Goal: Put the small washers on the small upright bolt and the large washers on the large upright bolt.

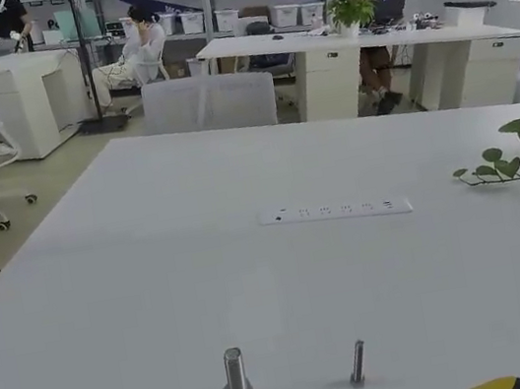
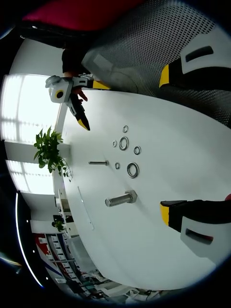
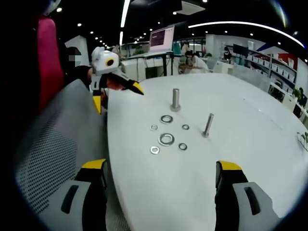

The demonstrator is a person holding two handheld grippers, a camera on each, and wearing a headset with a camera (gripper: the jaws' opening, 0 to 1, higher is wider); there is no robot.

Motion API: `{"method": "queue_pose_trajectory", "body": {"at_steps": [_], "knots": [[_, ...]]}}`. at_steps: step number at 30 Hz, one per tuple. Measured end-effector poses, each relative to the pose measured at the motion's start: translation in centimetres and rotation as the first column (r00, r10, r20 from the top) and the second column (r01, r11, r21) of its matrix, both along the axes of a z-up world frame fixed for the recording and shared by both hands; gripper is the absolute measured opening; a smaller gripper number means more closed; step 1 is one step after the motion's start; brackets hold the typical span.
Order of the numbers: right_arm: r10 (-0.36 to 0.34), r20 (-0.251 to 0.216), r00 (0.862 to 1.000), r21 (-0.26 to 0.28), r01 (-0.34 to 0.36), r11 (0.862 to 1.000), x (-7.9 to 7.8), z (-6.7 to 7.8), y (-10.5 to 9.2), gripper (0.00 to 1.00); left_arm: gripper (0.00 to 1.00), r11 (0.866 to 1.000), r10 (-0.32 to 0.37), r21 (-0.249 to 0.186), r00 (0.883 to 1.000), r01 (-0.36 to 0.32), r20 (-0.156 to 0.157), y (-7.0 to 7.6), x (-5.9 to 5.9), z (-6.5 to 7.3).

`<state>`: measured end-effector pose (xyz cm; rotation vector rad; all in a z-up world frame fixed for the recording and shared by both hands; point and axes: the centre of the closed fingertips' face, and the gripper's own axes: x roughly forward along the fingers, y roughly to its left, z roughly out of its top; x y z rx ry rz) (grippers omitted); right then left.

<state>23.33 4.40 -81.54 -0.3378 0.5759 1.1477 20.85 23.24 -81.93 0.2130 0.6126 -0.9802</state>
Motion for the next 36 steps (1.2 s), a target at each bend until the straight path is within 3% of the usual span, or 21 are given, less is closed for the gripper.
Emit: {"method": "queue_pose_trajectory", "body": {"at_steps": [36], "knots": [[-0.003, -0.009, 1.000, 0.003, 0.003, 1.000, -0.03, -0.25, -0.27, 0.92, 0.95, 1.000, 0.003, 0.005, 1.000, -0.003, -0.009, -0.21, -0.12, -0.32]]}}
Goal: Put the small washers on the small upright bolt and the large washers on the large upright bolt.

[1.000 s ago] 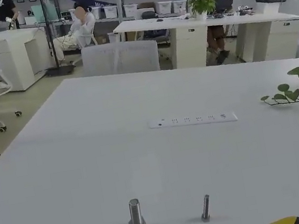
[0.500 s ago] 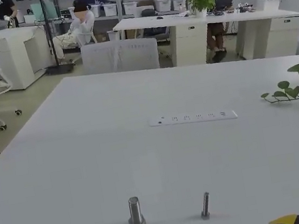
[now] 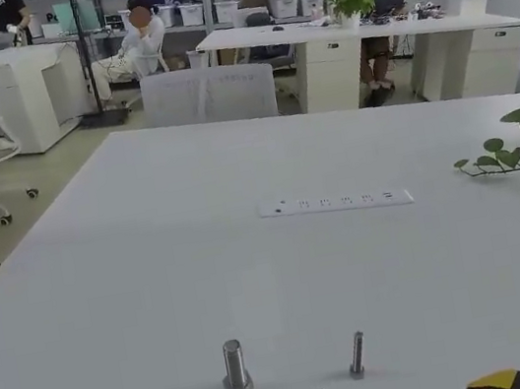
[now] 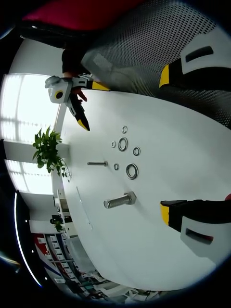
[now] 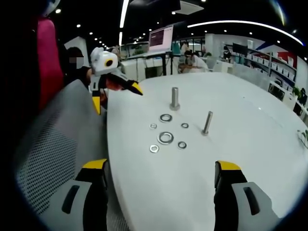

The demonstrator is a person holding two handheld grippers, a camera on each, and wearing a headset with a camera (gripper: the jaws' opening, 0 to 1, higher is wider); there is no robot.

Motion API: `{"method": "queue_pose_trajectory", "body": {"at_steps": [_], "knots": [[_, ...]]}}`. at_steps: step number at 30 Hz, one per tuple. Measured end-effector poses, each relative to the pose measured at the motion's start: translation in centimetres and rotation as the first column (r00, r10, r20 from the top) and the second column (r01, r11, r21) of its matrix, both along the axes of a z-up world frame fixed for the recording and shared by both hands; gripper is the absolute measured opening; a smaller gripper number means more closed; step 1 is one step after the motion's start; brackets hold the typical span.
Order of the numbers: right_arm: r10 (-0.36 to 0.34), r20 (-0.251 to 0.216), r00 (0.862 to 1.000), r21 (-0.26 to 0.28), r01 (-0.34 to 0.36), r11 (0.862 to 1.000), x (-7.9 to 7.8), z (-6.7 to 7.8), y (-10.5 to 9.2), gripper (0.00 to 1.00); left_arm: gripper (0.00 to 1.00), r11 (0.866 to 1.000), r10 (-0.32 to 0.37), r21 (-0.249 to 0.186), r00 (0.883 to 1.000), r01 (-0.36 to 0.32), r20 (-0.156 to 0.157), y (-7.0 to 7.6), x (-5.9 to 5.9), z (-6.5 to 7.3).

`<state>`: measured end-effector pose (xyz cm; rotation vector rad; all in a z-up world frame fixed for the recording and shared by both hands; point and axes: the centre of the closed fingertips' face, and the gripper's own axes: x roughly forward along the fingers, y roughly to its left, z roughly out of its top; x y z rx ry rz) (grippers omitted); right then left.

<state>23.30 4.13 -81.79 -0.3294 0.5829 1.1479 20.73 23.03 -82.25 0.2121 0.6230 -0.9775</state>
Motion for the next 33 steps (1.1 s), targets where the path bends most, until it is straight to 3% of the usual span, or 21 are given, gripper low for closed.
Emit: {"method": "queue_pose_trajectory", "body": {"at_steps": [15, 33], "knots": [[0.019, 0.005, 1.000, -0.032, -0.019, 0.999, 0.3, 0.4, 0.1, 0.89, 0.95, 1.000, 0.001, -0.002, 1.000, -0.001, 0.000, -0.1, -0.1, 0.0], [0.103, 0.004, 0.995, -0.095, -0.102, 0.990, 0.6, 0.6, 1.5, 0.81, 0.94, 1.000, 0.007, -0.005, 1.000, -0.007, 0.000, 0.0, -0.2, 0.0]]}}
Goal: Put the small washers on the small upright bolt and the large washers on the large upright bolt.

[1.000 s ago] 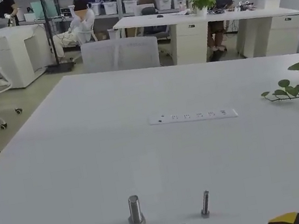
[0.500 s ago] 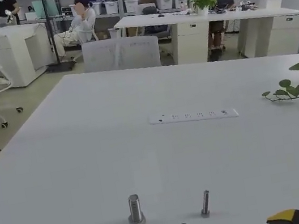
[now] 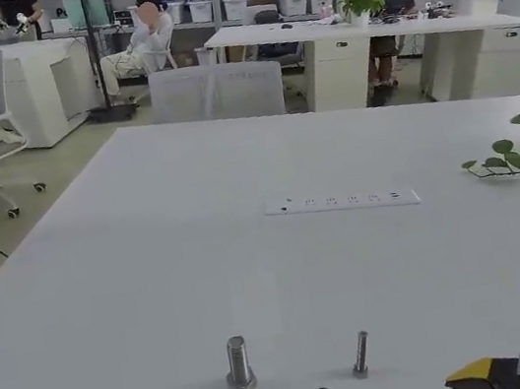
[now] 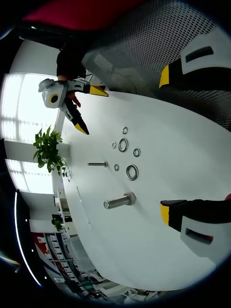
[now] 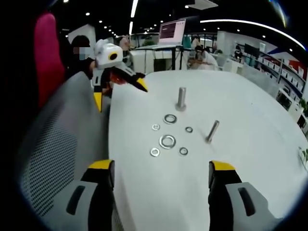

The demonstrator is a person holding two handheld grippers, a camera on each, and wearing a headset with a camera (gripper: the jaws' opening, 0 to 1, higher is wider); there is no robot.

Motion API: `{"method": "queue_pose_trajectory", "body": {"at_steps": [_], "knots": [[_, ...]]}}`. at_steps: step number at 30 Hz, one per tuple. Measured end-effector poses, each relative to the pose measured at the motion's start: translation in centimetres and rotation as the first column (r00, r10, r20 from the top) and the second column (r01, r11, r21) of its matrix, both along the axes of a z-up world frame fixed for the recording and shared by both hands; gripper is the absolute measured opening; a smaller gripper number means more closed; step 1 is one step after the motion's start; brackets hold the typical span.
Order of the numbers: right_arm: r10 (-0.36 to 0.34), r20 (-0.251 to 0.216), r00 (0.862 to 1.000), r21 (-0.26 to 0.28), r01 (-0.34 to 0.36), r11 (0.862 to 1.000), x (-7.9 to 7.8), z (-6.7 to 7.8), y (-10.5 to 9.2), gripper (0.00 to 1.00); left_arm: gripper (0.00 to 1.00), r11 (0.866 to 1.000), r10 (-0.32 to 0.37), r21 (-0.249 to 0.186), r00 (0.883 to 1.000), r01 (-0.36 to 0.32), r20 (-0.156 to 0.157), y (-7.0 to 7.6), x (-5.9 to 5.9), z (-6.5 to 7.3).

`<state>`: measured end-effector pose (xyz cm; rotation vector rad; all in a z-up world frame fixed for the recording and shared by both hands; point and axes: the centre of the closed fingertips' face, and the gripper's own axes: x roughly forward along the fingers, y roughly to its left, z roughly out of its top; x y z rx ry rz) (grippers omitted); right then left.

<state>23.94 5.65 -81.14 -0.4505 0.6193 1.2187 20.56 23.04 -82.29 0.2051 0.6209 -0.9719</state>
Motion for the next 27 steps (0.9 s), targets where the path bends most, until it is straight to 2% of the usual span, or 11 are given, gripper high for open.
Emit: {"method": "queue_pose_trajectory", "body": {"at_steps": [17, 27], "knots": [[0.070, 0.000, 0.998, -0.038, -0.070, 0.997, 0.6, 0.0, 1.6, 0.76, 0.94, 1.000, 0.010, -0.002, 1.000, -0.010, -0.001, 0.0, 0.0, -0.2], [0.121, -0.004, 0.993, -0.072, -0.121, 0.990, 1.1, -0.2, 2.8, 0.72, 0.94, 1.000, 0.015, -0.005, 1.000, -0.015, -0.003, -0.2, 0.1, -0.3]]}}
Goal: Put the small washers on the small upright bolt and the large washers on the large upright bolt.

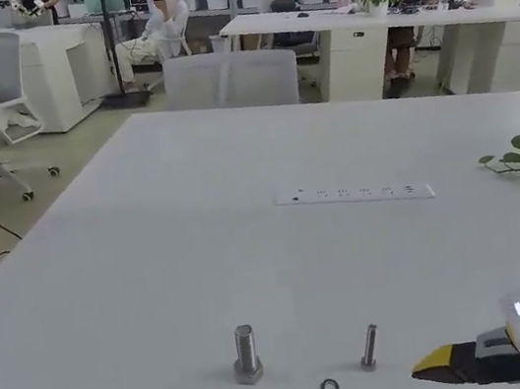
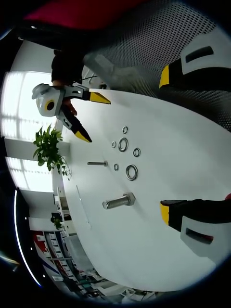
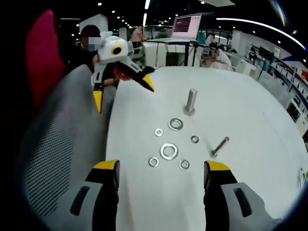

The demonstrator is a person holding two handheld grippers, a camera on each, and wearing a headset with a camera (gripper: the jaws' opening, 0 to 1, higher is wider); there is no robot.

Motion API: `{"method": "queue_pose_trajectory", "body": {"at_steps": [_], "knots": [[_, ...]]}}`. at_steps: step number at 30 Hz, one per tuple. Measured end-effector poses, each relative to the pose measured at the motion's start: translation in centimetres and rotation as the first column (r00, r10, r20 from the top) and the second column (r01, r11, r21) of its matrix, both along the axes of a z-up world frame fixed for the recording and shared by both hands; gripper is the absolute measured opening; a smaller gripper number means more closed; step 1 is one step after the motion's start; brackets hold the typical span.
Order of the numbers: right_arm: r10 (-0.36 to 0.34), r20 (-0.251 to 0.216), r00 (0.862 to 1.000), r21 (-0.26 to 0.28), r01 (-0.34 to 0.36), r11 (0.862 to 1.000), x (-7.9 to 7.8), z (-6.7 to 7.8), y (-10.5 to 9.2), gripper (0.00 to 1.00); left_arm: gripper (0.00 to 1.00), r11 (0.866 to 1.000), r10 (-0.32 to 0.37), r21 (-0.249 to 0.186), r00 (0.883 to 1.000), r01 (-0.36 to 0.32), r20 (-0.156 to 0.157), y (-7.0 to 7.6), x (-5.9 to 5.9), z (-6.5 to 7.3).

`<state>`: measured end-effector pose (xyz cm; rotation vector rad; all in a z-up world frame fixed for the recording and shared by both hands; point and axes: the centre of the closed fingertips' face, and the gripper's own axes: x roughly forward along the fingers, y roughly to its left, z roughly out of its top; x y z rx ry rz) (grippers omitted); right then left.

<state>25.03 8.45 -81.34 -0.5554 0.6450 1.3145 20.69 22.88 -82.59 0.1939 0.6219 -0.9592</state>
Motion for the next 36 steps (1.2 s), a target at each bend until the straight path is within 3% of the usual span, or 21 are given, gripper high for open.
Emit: {"method": "queue_pose_trajectory", "body": {"at_steps": [21, 36], "knots": [[0.103, -0.004, 0.995, -0.078, -0.103, 0.992, 0.6, -0.6, 1.9, 0.66, 0.94, 1.000, 0.024, -0.010, 1.000, -0.024, 0.009, 0.0, 0.4, 0.1], [0.160, -0.009, 0.987, -0.159, -0.159, 0.974, 1.2, -1.6, 2.7, 0.64, 0.94, 0.999, 0.040, -0.021, 0.999, -0.040, 0.015, 0.0, 0.6, 0.2]]}}
